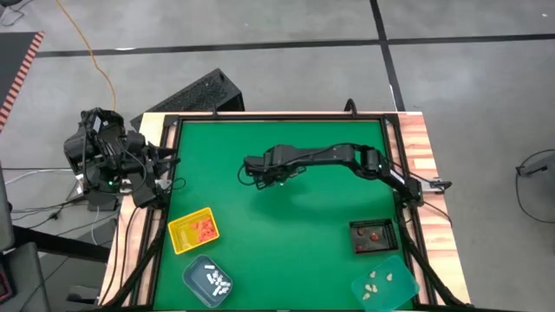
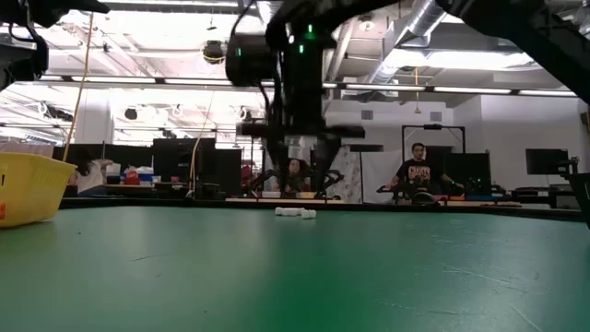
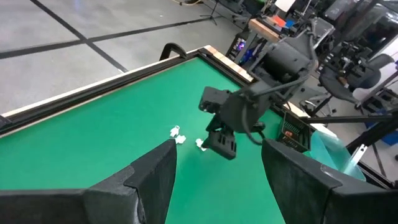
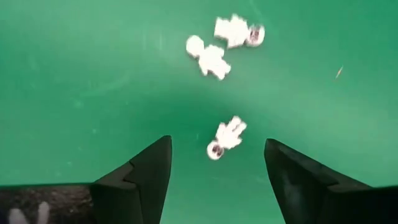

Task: Sort Halloween decoration
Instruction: Put the bottom white skeleton model into the blue bin

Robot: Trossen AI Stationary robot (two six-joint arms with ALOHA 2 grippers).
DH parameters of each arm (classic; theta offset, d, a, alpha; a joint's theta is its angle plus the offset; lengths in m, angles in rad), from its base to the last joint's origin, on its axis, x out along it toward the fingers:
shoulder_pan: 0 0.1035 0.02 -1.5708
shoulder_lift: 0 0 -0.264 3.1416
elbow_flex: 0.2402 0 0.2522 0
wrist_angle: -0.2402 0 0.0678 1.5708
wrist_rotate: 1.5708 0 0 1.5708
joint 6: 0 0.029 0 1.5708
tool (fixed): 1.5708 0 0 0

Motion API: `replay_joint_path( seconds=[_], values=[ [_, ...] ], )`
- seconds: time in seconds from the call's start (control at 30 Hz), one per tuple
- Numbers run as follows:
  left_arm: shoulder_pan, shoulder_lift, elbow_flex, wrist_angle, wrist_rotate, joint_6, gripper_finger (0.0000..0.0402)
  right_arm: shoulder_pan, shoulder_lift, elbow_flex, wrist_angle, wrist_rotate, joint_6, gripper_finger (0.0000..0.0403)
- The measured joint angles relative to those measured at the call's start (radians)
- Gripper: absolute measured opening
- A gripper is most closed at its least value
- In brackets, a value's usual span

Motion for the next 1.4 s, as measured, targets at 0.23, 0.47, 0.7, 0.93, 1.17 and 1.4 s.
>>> replay_joint_path(
  seconds=[0.23,0.47,0.7,0.93,1.17,1.4],
  values=[
    [0.0,0.0,0.0,0.0,0.033,0.003,0.0226,-0.027,-0.007,-0.12,0.062,-0.031,0.051,0.0255],
    [0.0,0.0,0.0,0.0,0.033,0.01,0.0226,-0.028,-0.009,-0.19,0.219,-0.088,0.073,0.0255],
    [0.0,0.0,0.0,0.0,0.037,0.017,0.0226,-0.028,-0.01,-0.193,0.217,-0.086,0.076,0.0254],
    [0.0,0.0,0.0,0.0,0.037,0.029,0.0226,-0.022,-0.01,-0.193,0.184,-0.087,0.083,0.0203],
    [0.0,0.0,0.0,0.0,0.036,0.03,0.0226,-0.02,-0.009,-0.193,0.17,-0.087,0.06,0.0124],
    [0.0,0.0,0.0,0.0,0.038,0.03,0.0226,-0.02,-0.008,-0.193,0.168,-0.096,0.057,0.0082]
  ],
)
